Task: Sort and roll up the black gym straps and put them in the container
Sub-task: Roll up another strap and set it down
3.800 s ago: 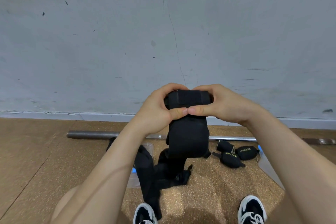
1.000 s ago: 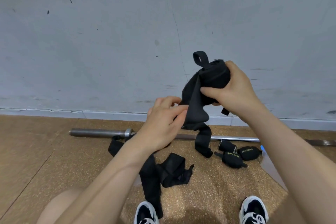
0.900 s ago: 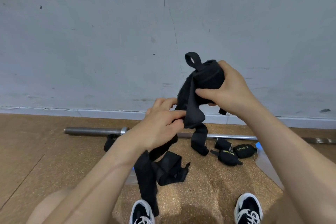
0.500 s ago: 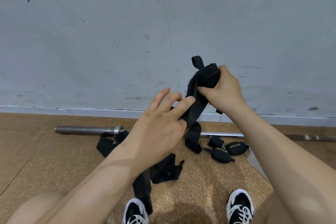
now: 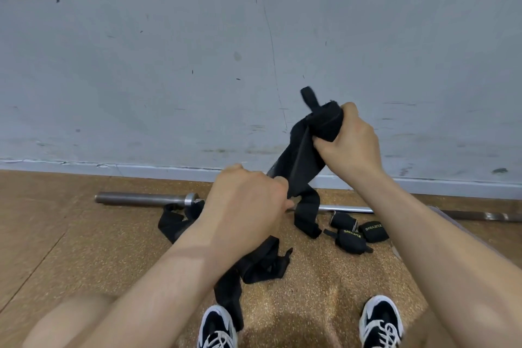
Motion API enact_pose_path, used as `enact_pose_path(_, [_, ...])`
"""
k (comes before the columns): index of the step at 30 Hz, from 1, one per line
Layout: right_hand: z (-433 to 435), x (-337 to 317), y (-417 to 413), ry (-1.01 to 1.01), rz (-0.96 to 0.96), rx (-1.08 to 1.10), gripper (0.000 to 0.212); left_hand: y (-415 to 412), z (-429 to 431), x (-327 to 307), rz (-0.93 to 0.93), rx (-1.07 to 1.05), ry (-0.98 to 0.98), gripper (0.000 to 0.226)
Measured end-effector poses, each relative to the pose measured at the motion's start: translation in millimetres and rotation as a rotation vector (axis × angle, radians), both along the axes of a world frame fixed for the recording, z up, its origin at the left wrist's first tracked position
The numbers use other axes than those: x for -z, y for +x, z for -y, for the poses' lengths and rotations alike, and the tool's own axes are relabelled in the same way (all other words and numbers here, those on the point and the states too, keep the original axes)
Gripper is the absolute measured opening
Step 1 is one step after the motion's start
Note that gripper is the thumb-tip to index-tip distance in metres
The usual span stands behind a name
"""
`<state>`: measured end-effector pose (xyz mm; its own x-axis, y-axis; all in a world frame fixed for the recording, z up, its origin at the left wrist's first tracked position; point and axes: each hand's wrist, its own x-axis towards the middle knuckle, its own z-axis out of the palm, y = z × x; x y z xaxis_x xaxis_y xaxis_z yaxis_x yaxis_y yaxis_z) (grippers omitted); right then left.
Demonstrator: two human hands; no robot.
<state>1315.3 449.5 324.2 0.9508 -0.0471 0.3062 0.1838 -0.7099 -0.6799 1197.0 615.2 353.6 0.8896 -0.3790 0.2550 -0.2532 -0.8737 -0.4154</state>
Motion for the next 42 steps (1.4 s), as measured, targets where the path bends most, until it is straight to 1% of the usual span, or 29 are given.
enact_pose_path(1, [2.7,-1.6,0.8,0.035,-0.009,0.005,0.036,-0.2,-0.4,-0.7,-0.037,0.020,-0.002,0.050])
enact_pose_path(2, [5.2,-3.1,1.5,0.069,-0.018,-0.004,0.038,1.1,-2.2,1.9,-0.096,0.026,-0.069,0.045])
enact_pose_path(4, [9.4,-6.6,1.6,0.120,-0.050,-0.059,0.040,7.3,-12.3,4.2,-0.318,-0.038,-0.324,0.039])
enact_pose_path(6, [12.6,-10.7,0.3,0.159,-0.113,-0.124,0.040,18.1,-29.3,9.0,-0.475,-0.098,-0.482,0.027])
enact_pose_path(9, [14.8,-16.3,-3.7,0.237,-0.234,-0.227,0.038,38.6,-63.6,24.0,-0.614,-0.262,-0.678,0.021])
enact_pose_path(11, [14.3,-19.8,-7.2,0.280,-0.295,-0.302,0.038,47.9,-76.0,35.5,-0.678,-0.322,-0.796,0.017])
enact_pose_path(13, [12.3,-24.0,-12.4,0.296,-0.351,-0.398,0.038,54.8,-79.9,48.1,-0.765,-0.395,-0.846,0.016])
enact_pose_path(14, [11.2,-25.8,-15.0,0.295,-0.378,-0.448,0.038,56.4,-80.4,53.3,-0.805,-0.433,-0.825,0.018])
enact_pose_path(15, [10.2,-27.5,-17.0,0.291,-0.400,-0.492,0.037,57.1,-80.6,56.7,-0.834,-0.452,-0.738,0.021])
enact_pose_path(16, [9.4,-29.4,-19.0,0.283,-0.416,-0.527,0.037,57.4,-80.3,57.7,-0.851,-0.461,-0.608,0.026])
enact_pose_path(17, [9.1,-31.7,-20.6,0.269,-0.428,-0.558,0.037,57.7,-79.8,57.1,-0.850,-0.465,-0.497,0.033])
enact_pose_path(18, [8.8,-34.0,-21.8,0.251,-0.437,-0.589,0.037,57.8,-78.0,54.9,-0.840,-0.468,-0.477,0.044])
enact_pose_path(19, [8.7,-35.8,-22.6,0.231,-0.447,-0.621,0.037,58.0,-75.0,51.5,-0.844,-0.445,-0.575,0.058])
enact_pose_path(20, [8.6,-37.4,-23.6,0.213,-0.461,-0.651,0.039,58.1,-69.5,46.8,-0.860,-0.368,-0.774,0.071])
enact_pose_path(21, [8.6,-38.8,-24.9,0.196,-0.478,-0.678,0.040,58.4,-61.1,41.1,-0.867,-0.242,-1.010,0.078])
enact_pose_path(22, [8.6,-39.6,-26.3,0.175,-0.495,-0.704,0.042,58.6,-51.4,35.6,-0.858,-0.114,-1.206,0.077])
enact_pose_path(23, [8.8,-40.5,-27.7,0.150,-0.512,-0.731,0.042,59.9,-43.4,33.0,-0.839,-0.025,-1.347,0.069])
enact_pose_path(25, [10.6,-42.2,-29.3,0.113,-0.540,-0.770,0.042,61.7,-29.9,28.9,-0.803,0.062,-1.500,0.050])
enact_pose_path(26, [12.6,-43.1,-29.5,0.107,-0.548,-0.779,0.043,62.2,-24.7,28.6,-0.802,0.069,-1.531,0.045])
enact_pose_path(30, [22.8,-45.6,-26.4,0.111,-0.532,-0.734,0.040,61.1,-10.6,36.9,-0.897,0.050,-1.516,0.023])
enact_pose_path(34, [23.9,-41.5,-25.3,0.125,-0.445,-0.623,0.037,59.0,1.4,43.2,-0.853,0.017,-1.630,0.012])
enact_pose_path(38, [18.5,-32.5,-22.5,0.197,-0.304,-0.532,0.040,55.0,8.6,37.3,-0.762,-0.029,-1.640,0.016])
enact_pose_path(39, [17.3,-28.9,-20.3,0.188,-0.268,-0.530,0.043,54.1,10.3,36.9,-0.735,-0.039,-1.638,0.017])
enact_pose_path(42, [14.4,-20.5,-15.3,0.076,-0.216,-0.518,0.050,51.9,14.2,36.8,-0.661,-0.059,-1.623,0.019])
